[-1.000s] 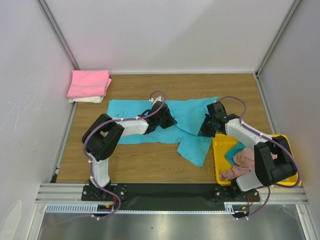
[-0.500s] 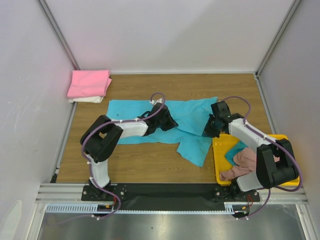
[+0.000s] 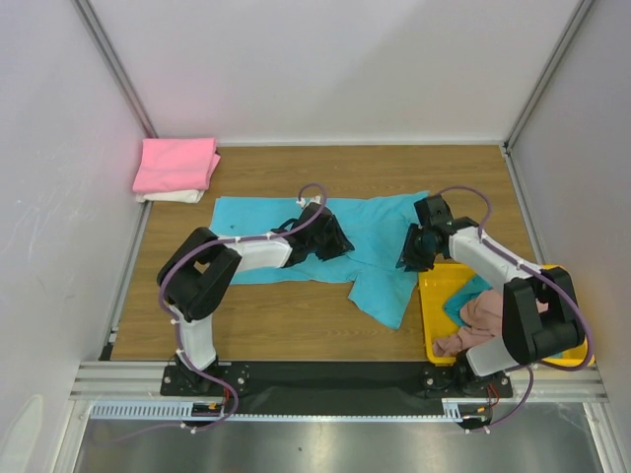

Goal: Fold and stack the t-shirts
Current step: Fold the tshirt

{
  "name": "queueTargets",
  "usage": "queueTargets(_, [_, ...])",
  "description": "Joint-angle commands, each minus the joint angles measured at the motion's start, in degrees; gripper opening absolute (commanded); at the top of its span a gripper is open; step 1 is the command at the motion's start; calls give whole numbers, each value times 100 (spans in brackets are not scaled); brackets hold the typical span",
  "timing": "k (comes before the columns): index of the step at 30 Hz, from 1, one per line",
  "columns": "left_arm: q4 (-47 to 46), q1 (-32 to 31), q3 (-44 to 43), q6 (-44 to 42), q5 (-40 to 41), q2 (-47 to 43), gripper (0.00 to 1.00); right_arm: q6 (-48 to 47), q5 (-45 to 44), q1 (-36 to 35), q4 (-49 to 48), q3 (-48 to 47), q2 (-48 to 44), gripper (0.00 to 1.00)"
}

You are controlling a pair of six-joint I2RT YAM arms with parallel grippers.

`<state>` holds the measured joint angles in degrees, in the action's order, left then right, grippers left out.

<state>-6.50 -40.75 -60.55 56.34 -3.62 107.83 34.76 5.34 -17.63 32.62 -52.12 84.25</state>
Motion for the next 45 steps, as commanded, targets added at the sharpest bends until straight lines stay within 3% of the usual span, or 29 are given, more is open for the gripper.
queueTargets(1, [603, -29, -482, -367, 203, -639, 50, -373, 28, 31, 411, -693, 30, 35])
queueTargets(2, [824, -21, -588, -456, 282, -736, 60, -461, 11, 49, 499, -1008, 48, 39])
queueTargets(4, [1149, 67, -807, -693, 544, -1069, 67, -636, -68, 58, 649, -1352, 118, 41])
queueTargets(10, [1213, 726, -871, -1352, 854, -1695, 77, -787, 158, 128, 70, -2162, 643, 49])
queueTargets(15, [836, 1359, -818, -1923, 406, -1380, 77, -673, 1431, 32, -1587, -2171, 1382, 49])
queueTargets(16, [469, 1429, -757, -2029, -64, -1292, 76, -655, 1556, 5, -1775, -2215, 1523, 49])
queueTargets(25, [-411, 1764, -739, -2048, -938, -141, 73, -102, 2251, -162, -3059, -2637, 2877, 49])
queueTargets(36, [-1248, 1737, -642, -1451, -1607, 616, 69, -145, 1795, -136, -2735, -2637, 3019, 48])
queueTargets(45, [-1626, 1492, -1, -1134, -1792, 415, 68, -154, 1557, 137, -2278, -2277, 2852, 45])
